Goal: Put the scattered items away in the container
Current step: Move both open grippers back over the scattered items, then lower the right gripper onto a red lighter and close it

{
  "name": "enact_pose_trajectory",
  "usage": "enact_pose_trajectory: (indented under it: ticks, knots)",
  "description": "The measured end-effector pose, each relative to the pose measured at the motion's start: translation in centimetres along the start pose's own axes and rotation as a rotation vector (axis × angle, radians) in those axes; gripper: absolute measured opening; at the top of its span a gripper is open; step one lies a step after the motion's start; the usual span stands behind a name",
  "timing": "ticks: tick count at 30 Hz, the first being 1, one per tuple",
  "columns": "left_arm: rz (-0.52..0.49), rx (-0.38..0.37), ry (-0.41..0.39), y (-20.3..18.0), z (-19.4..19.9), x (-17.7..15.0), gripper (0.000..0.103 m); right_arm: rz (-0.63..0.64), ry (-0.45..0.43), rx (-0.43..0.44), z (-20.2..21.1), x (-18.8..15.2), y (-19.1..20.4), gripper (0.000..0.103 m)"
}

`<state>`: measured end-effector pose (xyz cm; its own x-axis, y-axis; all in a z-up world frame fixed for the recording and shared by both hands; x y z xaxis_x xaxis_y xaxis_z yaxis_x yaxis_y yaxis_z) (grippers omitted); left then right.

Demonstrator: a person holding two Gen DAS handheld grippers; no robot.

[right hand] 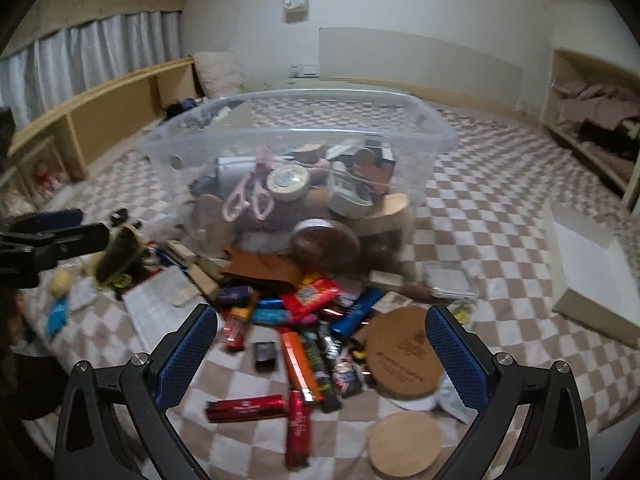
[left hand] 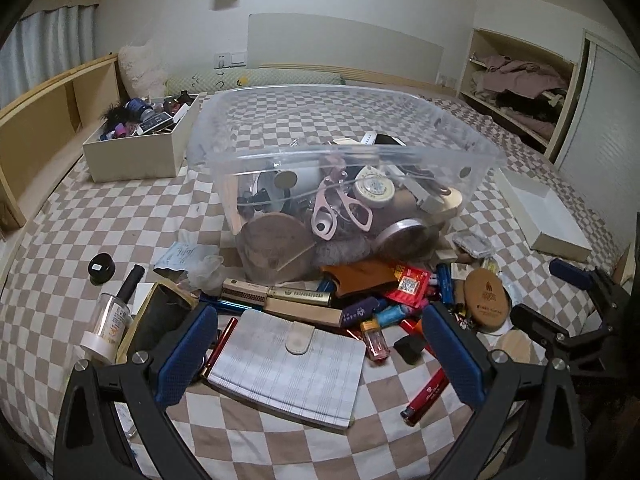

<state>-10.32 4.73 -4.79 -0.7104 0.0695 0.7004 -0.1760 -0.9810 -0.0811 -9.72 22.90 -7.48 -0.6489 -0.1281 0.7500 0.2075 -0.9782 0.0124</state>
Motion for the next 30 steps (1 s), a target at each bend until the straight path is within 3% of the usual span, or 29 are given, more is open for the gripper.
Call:
enact_pose_trajectory:
  ticks: [6,12,18,22,30]
  knots:
    - [-0.042,0.012,-0.064,-0.5,0.6,-0.3,0.103,0.007,-0.078,0.028,1.3,0.0,0.1,0.103]
    - [-0.090,0.025,-0.085,-1.8,0.6,-0.9,0.103,-0.022,-0.064,0.059,1.4,-0.2,0.1,0.103]
    - [-0.068,-0.058,-0.089,-3.0,0.5,-1.8,0.103,-0.018,-0.047,0.077,0.8,-1.5,0.3,0.103]
    - [-0.081,-0.104,-0.071,-3.9,0.3,-2.5,0.103,-0.026,-0.029,0.106,0.6,-2.2,0.0,0.103]
    - [-0.144,-0.104,0.039,-5.2,-1.7,-4.8,0.103,-0.055,0.062,0.169,-0.8,-4.4,-0.9,0.103]
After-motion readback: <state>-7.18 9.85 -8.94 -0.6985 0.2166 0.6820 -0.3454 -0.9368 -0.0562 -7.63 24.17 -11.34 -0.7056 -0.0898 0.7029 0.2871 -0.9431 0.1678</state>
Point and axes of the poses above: each gripper's, at about its wrist camera, not at the fingertips, and z roughly against the way its jaws point, y to its left, x to its top, the point moved 7 cm from there along -z, roughly the way its jaws point, and after that the axes turned 1 degree about x, right-handed, at the moved point
